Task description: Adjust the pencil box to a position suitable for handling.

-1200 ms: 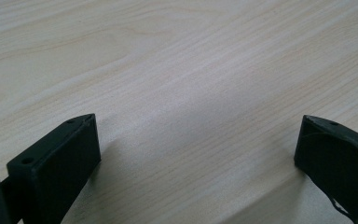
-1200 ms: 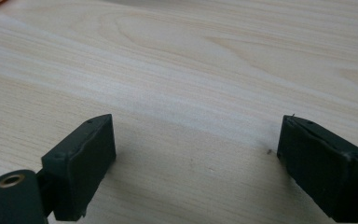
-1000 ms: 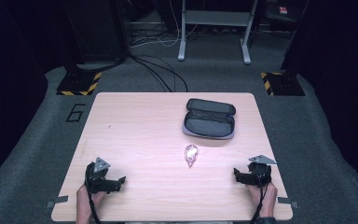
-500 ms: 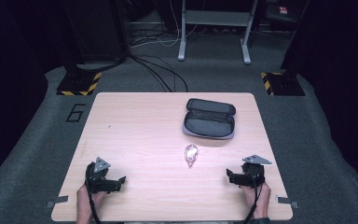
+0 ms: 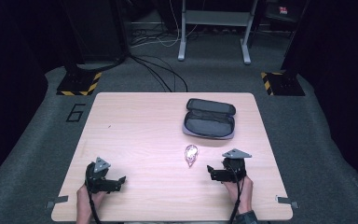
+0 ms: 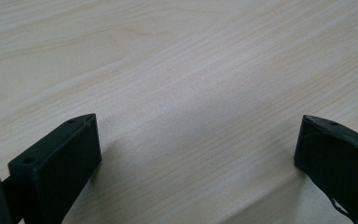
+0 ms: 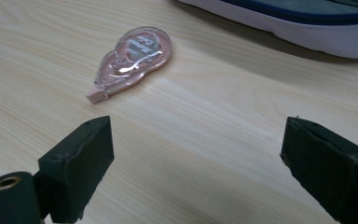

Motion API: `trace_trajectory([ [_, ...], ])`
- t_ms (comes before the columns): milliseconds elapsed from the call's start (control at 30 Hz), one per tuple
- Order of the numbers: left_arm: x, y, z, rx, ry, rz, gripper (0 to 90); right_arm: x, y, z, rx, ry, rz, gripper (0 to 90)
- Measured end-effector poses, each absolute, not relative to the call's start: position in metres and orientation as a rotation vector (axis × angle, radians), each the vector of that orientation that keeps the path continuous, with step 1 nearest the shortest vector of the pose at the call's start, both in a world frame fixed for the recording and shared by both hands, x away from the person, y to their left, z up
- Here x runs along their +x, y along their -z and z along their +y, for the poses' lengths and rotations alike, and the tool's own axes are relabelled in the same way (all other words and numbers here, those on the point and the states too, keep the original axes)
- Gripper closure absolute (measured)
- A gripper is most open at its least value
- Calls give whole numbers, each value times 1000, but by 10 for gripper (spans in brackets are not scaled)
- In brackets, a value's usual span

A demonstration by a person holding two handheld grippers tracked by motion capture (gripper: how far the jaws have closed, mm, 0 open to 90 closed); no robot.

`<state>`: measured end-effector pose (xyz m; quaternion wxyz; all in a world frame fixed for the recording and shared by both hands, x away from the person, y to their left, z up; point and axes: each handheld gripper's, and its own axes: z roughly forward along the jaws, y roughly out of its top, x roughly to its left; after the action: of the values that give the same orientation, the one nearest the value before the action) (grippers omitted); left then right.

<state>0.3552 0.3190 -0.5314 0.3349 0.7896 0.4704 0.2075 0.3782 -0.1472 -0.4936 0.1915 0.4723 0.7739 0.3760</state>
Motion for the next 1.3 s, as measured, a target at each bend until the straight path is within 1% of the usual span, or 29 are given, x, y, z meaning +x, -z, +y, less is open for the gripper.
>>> trace_trajectory([
  [400, 355, 531, 319, 2064, -542, 1226, 5, 397, 491, -106, 1300, -1060, 2260, 70],
  [733, 355, 531, 319, 2063, -543, 1226, 6, 420, 504, -78, 1289, -1045, 2323, 77],
  [1000, 355, 531, 319, 2063, -542, 1226, 6, 437, 510, -59, 1298, -966, 2337, 113],
  [1033, 355, 531, 319, 2062, -543, 1226, 6, 442, 514, -54, 1307, -941, 2334, 135],
  [1233, 355, 531, 319, 2061, -543, 1226, 6, 448, 516, -49, 1312, -904, 2309, 156],
  [1267, 355, 531, 319, 2061, -542, 1226, 6, 449, 516, -48, 1317, -893, 2307, 179],
  [1300, 355, 531, 319, 2063, -543, 1226, 6, 449, 516, -48, 1317, -893, 2307, 179],
])
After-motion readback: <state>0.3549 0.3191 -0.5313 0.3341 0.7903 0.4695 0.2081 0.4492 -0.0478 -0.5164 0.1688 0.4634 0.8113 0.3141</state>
